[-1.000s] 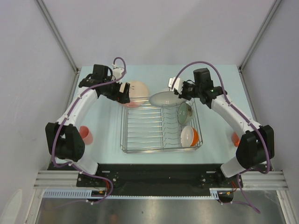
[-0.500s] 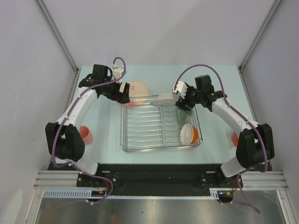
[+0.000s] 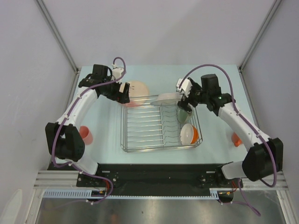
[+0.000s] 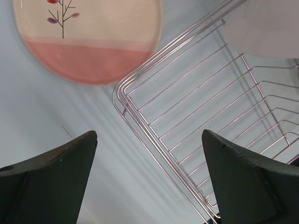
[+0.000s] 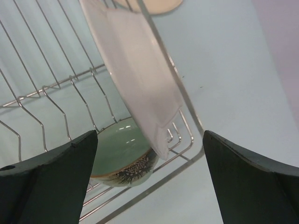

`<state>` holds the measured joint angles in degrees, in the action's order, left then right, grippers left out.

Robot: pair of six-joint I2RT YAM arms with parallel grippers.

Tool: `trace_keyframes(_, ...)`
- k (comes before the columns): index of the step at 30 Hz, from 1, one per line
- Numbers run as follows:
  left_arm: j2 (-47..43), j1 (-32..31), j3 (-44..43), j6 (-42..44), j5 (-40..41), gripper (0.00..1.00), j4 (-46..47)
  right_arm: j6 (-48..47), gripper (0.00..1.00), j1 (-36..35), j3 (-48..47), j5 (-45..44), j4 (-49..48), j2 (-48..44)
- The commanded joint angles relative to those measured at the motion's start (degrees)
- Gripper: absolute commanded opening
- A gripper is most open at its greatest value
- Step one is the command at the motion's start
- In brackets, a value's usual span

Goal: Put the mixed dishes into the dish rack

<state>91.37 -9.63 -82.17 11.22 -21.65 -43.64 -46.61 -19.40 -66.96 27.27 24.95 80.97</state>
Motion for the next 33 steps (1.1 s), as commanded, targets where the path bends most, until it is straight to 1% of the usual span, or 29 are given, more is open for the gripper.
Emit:
trace_keyframes(1,-0.1,0.5,-1.3,1.3,-1.3,1.0,0.9,2.5,1.0,0.2,-0.4,0.5,-2.2,-7.1)
trace_keyframes(4,0.1,0.6,-1.6,0.6,-1.2,1.0,1.4,4.6,1.0,0.9,-0.4,-1.2,-3.2,-9.6)
trace_keyframes(5,0.2,0.6,-1.9,0.5,-1.3,1.0,1.7,6.6,1.0,1.4,-0.4,-1.4,-4.1,-10.1)
trace_keyframes(7,0.1,0.7,-2.5,-0.8,-1.0,1.0,2.6,14.8,1.0,2.6,-0.4,-1.8,-6.5,-11.6)
trace_keyframes(9,0.3,1.0,-4.0,-2.0,0.4,1.0,3.6,23.4,1.0,5.7,-0.4,-3.7,-12.8,-12.0)
trace_keyframes(10,0.7,1.2,-4.9,-3.0,1.0,1.0,3.9,33.6,1.0,6.6,-0.4,-4.8,-17.1,-11.7)
trace_keyframes(11,2.2,1.5,-7.9,-3.6,1.6,1.0,3.7,37.6,1.0,8.7,-0.4,-8.2,-18.9,-11.5)
trace_keyframes(12,3.3,1.7,-9.7,-3.7,2.4,1.0,3.4,41.9,1.0,9.6,-0.4,-9.7,-20.1,-11.3)
trace_keyframes(13,4.8,2.0,-11.8,-4.5,2.9,1.0,2.9,47.6,1.0,10.6,-0.4,-11.1,-22.5,-10.2)
trace_keyframes(14,7.6,2.7,-15.8,-4.9,3.5,1.0,2.9,50.1,1.0,12.1,-0.4,-12.0,-23.4,-9.6)
trace_keyframes(15,9.5,3.1,-17.7,-5.4,4.2,1.0,2.9,52.5,1.0,12.8,-0.4,-13.6,-24.2,-8.7)
trace_keyframes(16,11.4,4.1,-19.8,-6.6,5.7,1.0,3.1,57.2,1.0,13.4,-0.4,-14.7,-26.6,-7.9)
trace_keyframes(17,13.3,4.6,-24.3,-7.4,6.2,1.0,2.8,59.4,1.0,14.1,-0.4,-14.8,-27.9,-5.8)
trace_keyframes(18,17.7,5.1,-26.7,-8.1,6.4,1.0,2.3,61.3,1.0,14.9,-0.4,-15.0,-29.5,-4.4)
trace_keyframes(19,19.8,5.8,-29.2,-9.6,7.0,1.0,0.9,63.4,1.0,14.9,-0.5,-14.9,-33.5,-3.1)
trace_keyframes(20,22.2,5.8,-33.7,-9.7,8.5,1.0,-0.5,66.7,1.0,14.8,-0.5,-14.7,-35.7,-0.1)
trace_keyframes(22,24.2,5.2,-34.0,-10.3,9.8,1.0,0.6,70.9,1.0,14.4,-1.7,-13.7,-40.3,4.3)
trace_keyframes(23,24.6,5.2,-33.6,-10.9,9.1,1.0,0.7,73.8,1.0,14.0,-3.9,-13.3,-41.0,6.5)
trace_keyframes(24,24.9,5.2,-33.6,-10.8,9.1,1.0,0.7,74.8,1.0,12.6,-5.4,-13.1,-41.6,11.0)
trace_keyframes(26,25.6,5.2,-32.4,-10.8,9.6,1.0,0.5,76.0,1.0,10.9,-8.8,-12.9,-43.7,16.6)
trace_keyframes(27,25.0,5.2,-31.2,-10.8,10.7,1.0,1.8,76.1,1.0,8.7,-9.8,-13.3,-44.6,18.0)
trace_keyframes(28,24.5,4.9,-27.9,-10.8,11.5,1.0,3.1,76.0,1.0,7.7,-11.0,-13.4,-44.6,19.4)
trace_keyframes(29,23.9,5.0,-26.5,-10.8,13.0,1.0,4.3,75.5,1.0,6.6,-13.3,-13.7,-44.6,20.7)
trace_keyframes(30,23.7,4.8,-25.3,-10.9,14.3,1.0,5.7,74.8,1.0,4.5,-14.2,-14.1,-44.5,22.5)
trace_keyframes(32,23.3,4.6,-23.7,-10.6,15.0,1.0,5.5,72.5,1.0,1.5,-17.1,-15.6,-43.3,23.3)
trace_keyframes(33,22.8,4.6,-22.6,-10.3,14.7,1.0,5.4,67.7,1.0,-0.1,-18.1,-18.5,-41.7,23.0)
